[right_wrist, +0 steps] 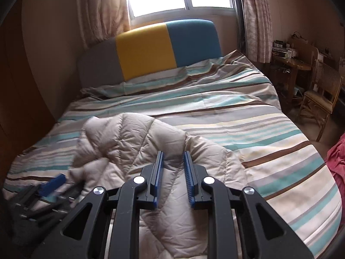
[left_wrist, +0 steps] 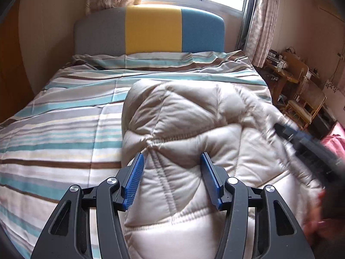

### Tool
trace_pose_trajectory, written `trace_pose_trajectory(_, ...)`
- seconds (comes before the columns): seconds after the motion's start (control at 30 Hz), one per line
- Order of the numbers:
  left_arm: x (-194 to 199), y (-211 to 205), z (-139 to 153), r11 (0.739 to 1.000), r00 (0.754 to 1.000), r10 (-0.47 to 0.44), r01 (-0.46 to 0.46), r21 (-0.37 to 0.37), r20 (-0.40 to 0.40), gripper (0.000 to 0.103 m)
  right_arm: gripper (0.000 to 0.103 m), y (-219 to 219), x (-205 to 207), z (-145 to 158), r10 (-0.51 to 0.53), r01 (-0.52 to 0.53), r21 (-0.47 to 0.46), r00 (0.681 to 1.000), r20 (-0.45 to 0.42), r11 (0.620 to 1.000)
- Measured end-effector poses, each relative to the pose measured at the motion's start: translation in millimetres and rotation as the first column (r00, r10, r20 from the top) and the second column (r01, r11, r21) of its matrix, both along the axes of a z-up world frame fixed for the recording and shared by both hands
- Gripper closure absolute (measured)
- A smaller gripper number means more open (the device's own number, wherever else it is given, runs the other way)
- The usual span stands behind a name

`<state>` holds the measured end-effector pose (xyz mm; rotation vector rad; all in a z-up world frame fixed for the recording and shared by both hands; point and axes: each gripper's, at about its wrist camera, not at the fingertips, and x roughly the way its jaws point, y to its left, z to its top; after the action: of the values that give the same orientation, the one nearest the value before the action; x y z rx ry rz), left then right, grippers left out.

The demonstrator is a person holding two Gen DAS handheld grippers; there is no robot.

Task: Fold large clothes
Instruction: 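Press the folded jacket flat with both grippers open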

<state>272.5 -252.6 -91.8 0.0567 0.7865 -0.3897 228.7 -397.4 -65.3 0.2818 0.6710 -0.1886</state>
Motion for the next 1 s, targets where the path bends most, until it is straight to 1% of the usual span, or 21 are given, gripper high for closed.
trace_pose_trajectory(0.07,4.8,-5.6,2.1,1.0,1.0,-0.008,0.008,0.0,0.012,0.037,0.085,-7.8,3.8,-12.6,-0.022,0.022,0.005,1.0,-0.013,1.0)
trace_pose_trajectory(0.1,7.3,-9.7,1.3,1.0,1.0,-0.016,0.016,-0.001,0.012,0.035,0.085,-10.8,3.3,-17.5,-0.029,0.029,0.008,0.999,-0.014,1.0)
trace_pose_trajectory(0.17,14.6,-19.0,-6.6,0.999,0.999,-0.038,0.038,0.0,-0.015,0.034,0.085,-15.0,1.9,-24.6,-0.036,0.036,0.001,0.999,-0.02,0.999)
trace_pose_trajectory(0.27,19.2,-25.8,-18.1,0.999,0.999,-0.035,0.035,0.009,-0.016,0.027,0.085,-18.4,1.5,-32.8,-0.036,0.036,-0.006,0.999,-0.024,0.999)
trace_pose_trajectory(0.4,23.2,-27.3,-31.7,1.0,0.999,-0.029,0.029,0.006,-0.023,0.021,0.086,-23.8,4.1,-41.3,-0.029,0.029,0.005,0.999,-0.031,1.0)
trace_pose_trajectory(0.47,24.5,-28.9,-36.2,1.0,0.999,-0.028,0.028,0.012,-0.02,0.018,0.086,-27.0,6.5,-45.9,-0.025,0.026,0.028,0.999,-0.04,0.999)
trace_pose_trajectory(0.57,26.3,-31.5,-42.9,0.999,1.0,-0.025,0.026,0.027,-0.014,0.016,0.086,-30.5,11.3,-51.2,-0.026,0.028,0.049,0.998,-0.053,0.998)
trace_pose_trajectory(0.73,30.1,-31.8,-52.8,0.999,1.0,-0.029,0.03,0.029,-0.01,0.014,0.086,-35.9,19.8,-63.2,-0.019,0.025,0.082,0.997,-0.078,0.996)
trace_pose_trajectory(0.93,34.3,-38.1,-62.4,0.999,1.0,-0.025,0.026,0.039,-0.006,0.014,0.086,-48.6,33.4,-83.8,-0.005,0.022,0.143,0.993,-0.114,0.989)
trace_pose_trajectory(1.0,36.4,-38.5,-66.9,0.999,1.0,-0.022,0.022,0.04,-0.003,0.014,0.086,-49.8,38.9,-89.5,-0.001,0.018,0.143,0.992,-0.124,0.99)
